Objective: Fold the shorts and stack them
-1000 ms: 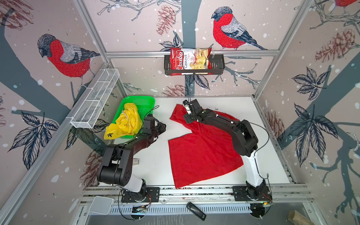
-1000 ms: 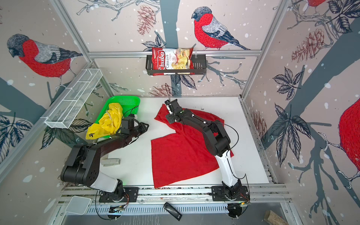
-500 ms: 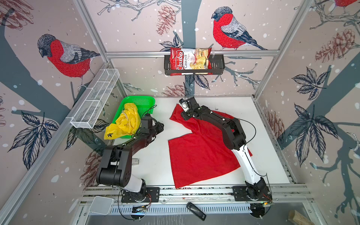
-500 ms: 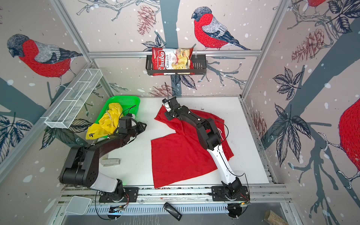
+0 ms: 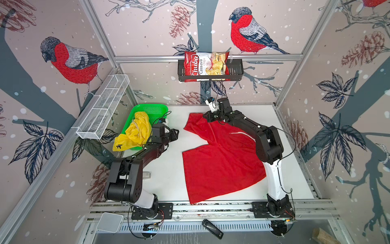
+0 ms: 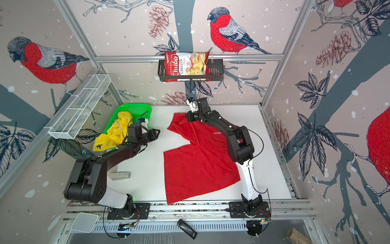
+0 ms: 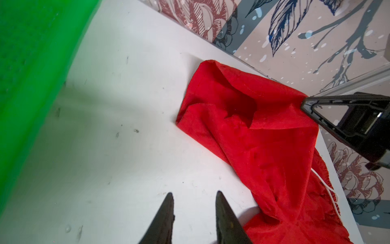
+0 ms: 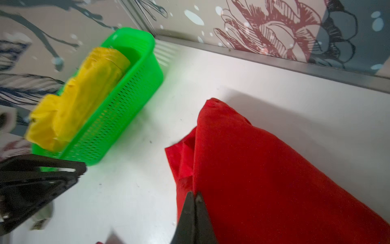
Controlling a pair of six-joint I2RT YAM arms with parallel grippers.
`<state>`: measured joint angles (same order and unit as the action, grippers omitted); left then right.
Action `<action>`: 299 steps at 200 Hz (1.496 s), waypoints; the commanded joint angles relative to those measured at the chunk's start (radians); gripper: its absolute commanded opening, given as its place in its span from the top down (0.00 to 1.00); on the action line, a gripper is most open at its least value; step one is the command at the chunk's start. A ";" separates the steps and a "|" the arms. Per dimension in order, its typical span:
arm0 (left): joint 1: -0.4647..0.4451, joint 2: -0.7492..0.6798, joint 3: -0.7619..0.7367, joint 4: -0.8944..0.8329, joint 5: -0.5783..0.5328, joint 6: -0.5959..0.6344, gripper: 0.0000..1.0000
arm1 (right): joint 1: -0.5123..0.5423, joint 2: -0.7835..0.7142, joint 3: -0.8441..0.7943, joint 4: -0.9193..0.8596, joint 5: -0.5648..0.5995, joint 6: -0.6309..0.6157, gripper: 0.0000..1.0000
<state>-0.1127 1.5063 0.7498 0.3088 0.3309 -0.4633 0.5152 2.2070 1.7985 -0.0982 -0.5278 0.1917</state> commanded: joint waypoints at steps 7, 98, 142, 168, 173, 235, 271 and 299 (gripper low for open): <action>-0.009 0.033 0.055 0.063 0.092 0.176 0.63 | -0.021 -0.023 -0.039 0.167 -0.208 0.189 0.99; -0.072 0.296 0.305 0.015 0.348 0.760 0.49 | -0.049 -0.050 -0.083 0.271 -0.325 0.322 0.99; -0.106 0.378 0.362 0.111 0.418 0.800 0.45 | -0.055 -0.057 -0.089 0.265 -0.328 0.318 0.99; -0.121 0.420 0.396 0.169 0.408 0.759 0.44 | -0.059 -0.059 -0.090 0.261 -0.327 0.315 0.99; -0.124 0.429 0.404 0.177 0.407 0.753 0.44 | -0.060 -0.059 -0.089 0.261 -0.328 0.315 0.99; -0.134 0.521 0.471 0.270 0.440 0.680 0.49 | -0.061 -0.066 -0.088 0.262 -0.337 0.316 0.99; -0.133 0.536 0.518 0.209 0.462 0.693 0.80 | -0.063 -0.064 -0.084 0.257 -0.325 0.310 0.99; -0.133 0.473 0.514 0.068 0.441 0.728 0.99 | -0.083 -0.064 -0.087 0.209 -0.235 0.271 0.74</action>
<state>-0.2462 2.0296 1.2644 0.4793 0.7635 0.2359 0.4480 2.1513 1.7100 0.1230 -0.8391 0.5022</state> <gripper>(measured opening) 0.059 0.102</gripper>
